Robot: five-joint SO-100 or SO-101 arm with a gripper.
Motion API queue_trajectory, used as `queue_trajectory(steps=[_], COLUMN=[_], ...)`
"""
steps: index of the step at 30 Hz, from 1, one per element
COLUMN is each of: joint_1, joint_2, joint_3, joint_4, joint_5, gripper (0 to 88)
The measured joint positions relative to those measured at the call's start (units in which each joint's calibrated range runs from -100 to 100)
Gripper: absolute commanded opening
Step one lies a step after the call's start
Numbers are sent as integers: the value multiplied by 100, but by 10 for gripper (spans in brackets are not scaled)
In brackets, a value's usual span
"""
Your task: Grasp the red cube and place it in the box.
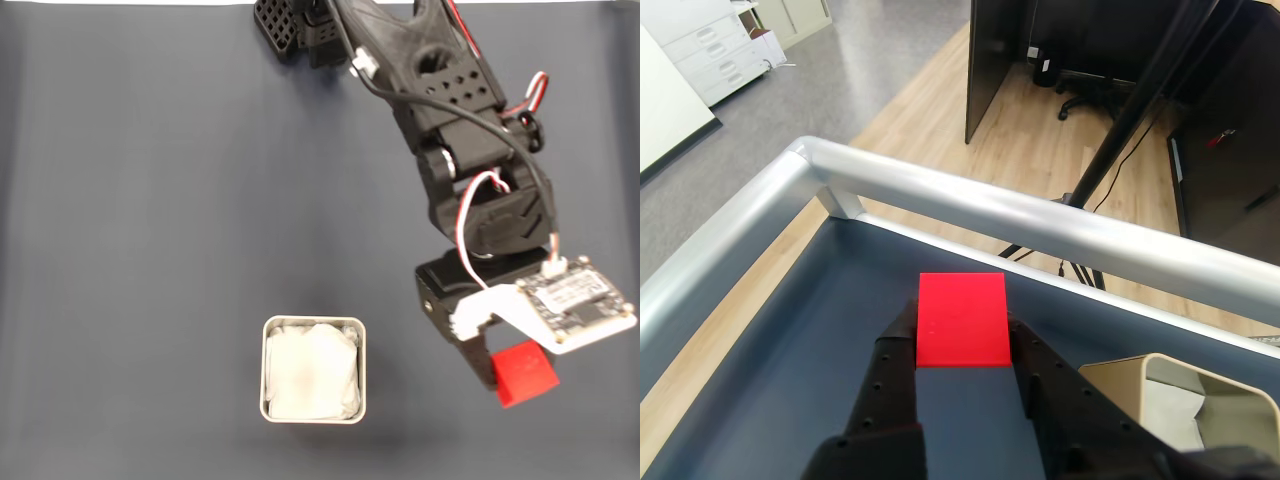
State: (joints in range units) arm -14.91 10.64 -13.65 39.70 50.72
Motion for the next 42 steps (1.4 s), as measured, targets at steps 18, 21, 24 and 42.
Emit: queue_trajectory(steps=[18, 21, 24, 42], joint_1=[653, 764, 875, 1365], joint_2=[-955, -1086, -1216, -1398], joint_3=[1257, 1429, 1618, 2233], joint_4=[-103, -135, -191, -366], joint_5=[-10, -10, -10, -39], gripper=[104, 104, 104, 103])
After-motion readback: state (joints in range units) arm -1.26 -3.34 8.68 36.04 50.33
